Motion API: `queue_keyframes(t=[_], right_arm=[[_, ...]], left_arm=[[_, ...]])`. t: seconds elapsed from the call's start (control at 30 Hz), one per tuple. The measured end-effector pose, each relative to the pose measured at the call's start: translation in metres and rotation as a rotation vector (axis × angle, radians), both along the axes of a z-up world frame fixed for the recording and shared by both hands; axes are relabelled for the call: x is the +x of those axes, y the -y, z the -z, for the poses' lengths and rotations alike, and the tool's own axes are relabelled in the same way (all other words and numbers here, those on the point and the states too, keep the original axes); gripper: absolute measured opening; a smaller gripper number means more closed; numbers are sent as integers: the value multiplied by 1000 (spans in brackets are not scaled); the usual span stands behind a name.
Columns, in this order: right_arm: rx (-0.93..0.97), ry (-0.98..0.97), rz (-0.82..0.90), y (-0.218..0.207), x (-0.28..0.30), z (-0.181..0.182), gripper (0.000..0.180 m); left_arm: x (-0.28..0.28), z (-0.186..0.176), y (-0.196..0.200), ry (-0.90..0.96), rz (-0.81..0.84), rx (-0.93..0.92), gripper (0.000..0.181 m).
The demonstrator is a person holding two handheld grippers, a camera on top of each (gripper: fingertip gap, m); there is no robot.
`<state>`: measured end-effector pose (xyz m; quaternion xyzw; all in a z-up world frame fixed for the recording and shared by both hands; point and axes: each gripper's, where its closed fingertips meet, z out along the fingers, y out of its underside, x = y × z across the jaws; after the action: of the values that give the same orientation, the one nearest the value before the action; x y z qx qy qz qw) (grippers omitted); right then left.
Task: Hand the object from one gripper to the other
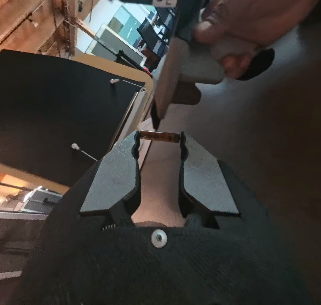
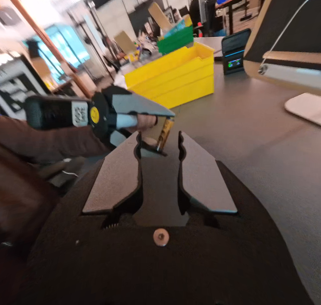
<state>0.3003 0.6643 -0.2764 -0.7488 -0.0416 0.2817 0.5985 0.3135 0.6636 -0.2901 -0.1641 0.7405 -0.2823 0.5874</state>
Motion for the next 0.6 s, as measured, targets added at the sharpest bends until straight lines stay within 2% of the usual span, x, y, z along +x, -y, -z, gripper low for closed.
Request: queue_keyframes(t=[0.07, 0.13, 0.2, 0.37, 0.47, 0.6], right_arm=[[-26, -85, -20, -3, -3, 4, 33], [-83, -91, -78, -4, -11, 16, 29], [-113, -45, -69, -7, -11, 25, 10], [-112, -71, -53, -7, -3, 23, 7], [-88, -69, 35, -5, 16, 19, 7], [-22, -192, 99, 0, 39, 4, 7]], left_arm=[[0, 3, 4, 6, 3, 39, 44], [0, 3, 6, 15, -1, 60, 44], [0, 6, 8, 8, 4, 72, 43], [2, 3, 6, 43, -30, 44, 43], [2, -2, 0, 30, -47, -22, 29], [3, -6, -7, 43, -74, -51, 28]])
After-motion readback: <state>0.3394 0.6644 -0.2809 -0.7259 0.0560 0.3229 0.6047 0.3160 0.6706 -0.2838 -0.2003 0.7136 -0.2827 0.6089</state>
